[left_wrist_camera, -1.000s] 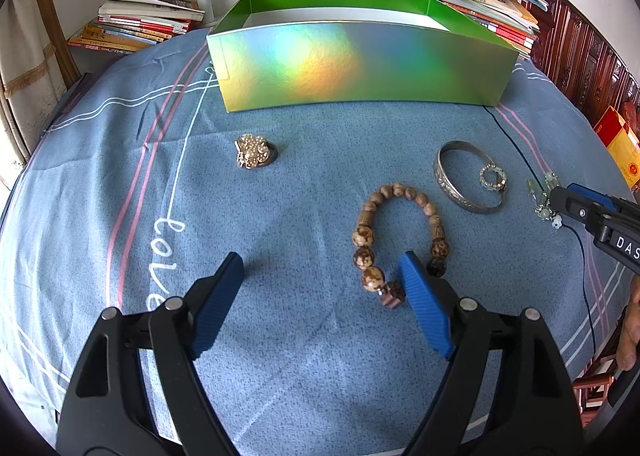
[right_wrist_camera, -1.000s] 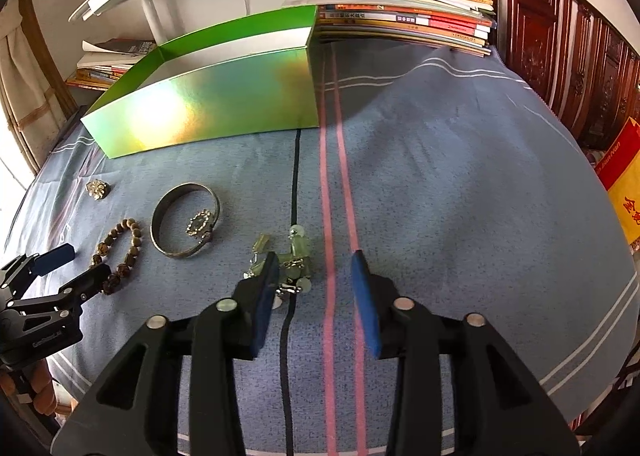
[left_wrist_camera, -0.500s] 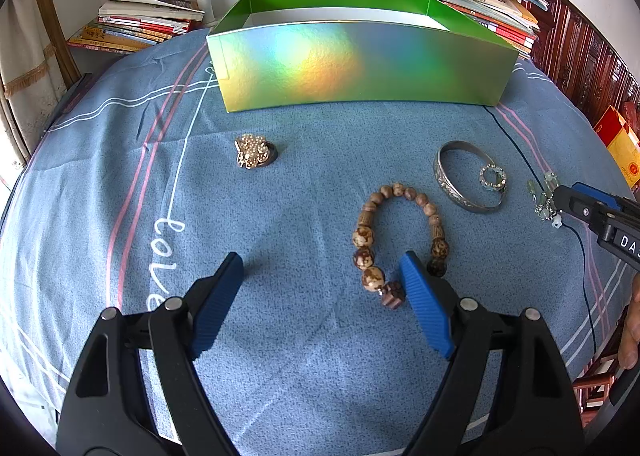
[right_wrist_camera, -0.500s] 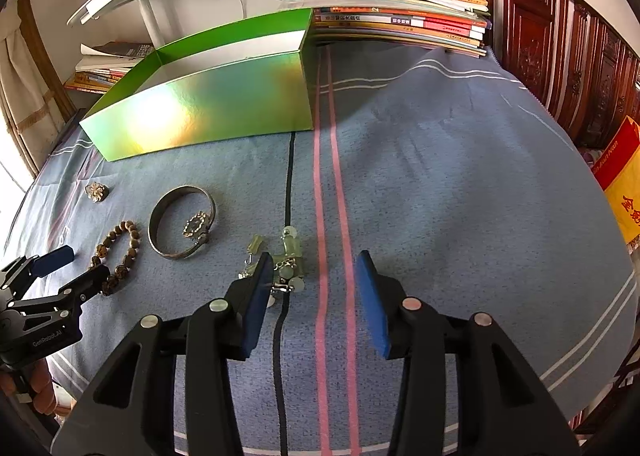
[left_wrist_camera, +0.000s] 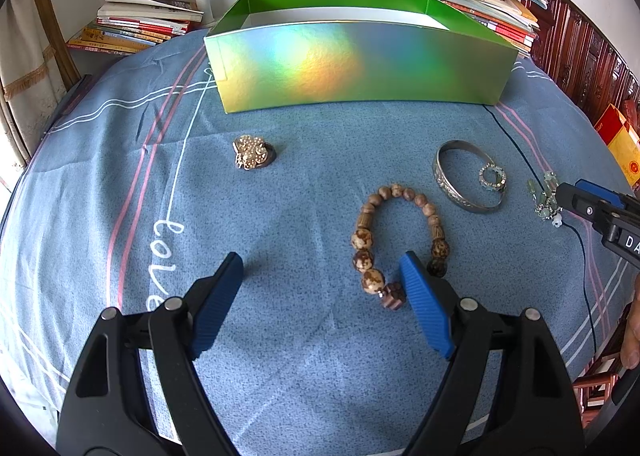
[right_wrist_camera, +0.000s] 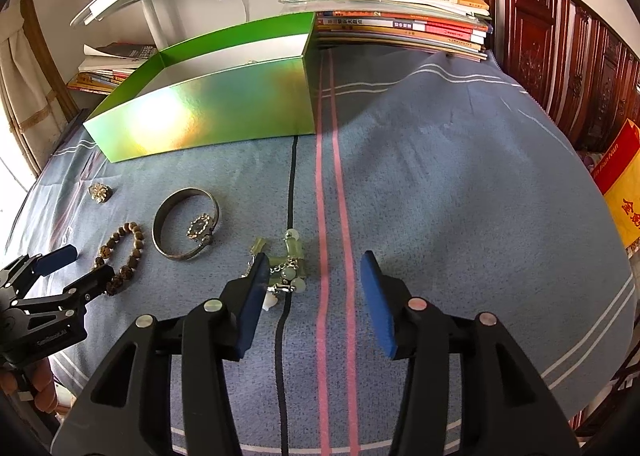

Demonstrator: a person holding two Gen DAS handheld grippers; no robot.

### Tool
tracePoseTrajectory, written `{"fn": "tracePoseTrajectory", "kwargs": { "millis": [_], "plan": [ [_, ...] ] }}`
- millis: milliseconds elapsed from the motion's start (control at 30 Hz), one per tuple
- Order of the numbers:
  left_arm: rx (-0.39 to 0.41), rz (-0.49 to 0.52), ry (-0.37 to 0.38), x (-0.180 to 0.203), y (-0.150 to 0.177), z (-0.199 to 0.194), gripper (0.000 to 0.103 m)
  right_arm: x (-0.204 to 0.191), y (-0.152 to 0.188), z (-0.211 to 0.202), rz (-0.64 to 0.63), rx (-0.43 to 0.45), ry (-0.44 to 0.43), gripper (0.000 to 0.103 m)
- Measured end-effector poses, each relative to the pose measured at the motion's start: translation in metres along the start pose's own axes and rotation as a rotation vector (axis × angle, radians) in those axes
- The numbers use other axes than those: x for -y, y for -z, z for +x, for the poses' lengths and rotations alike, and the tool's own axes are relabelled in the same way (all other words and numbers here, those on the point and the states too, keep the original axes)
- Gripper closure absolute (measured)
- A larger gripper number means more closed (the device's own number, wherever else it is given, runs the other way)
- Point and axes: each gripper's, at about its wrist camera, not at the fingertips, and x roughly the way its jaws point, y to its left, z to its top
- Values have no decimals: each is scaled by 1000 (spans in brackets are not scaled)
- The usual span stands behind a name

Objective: Organize jewelry

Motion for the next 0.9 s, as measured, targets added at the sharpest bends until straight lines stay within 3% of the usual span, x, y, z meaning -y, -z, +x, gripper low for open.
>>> {"fn": "tracePoseTrajectory", "kwargs": {
  "millis": [700, 767, 800, 833, 900],
  "plan": [
    [-2, -5, 4, -1, -1, 1, 23, -8, 4, 3, -33, -10, -11, 56],
    [-1, -7, 3, -3, -1, 1, 29, -9, 5, 2, -48, -6, -8, 57],
    [2, -8, 7, -4, -1, 0, 40, -10, 5, 1, -56, -1, -7, 59],
    [5, -7, 12, -4, -1, -2, 51, -10, 5, 0, -61, 0, -11, 68],
    [7, -6, 13, -6, -2, -4, 62, -10, 5, -1, -60, 2, -21, 80]
  ]
}}
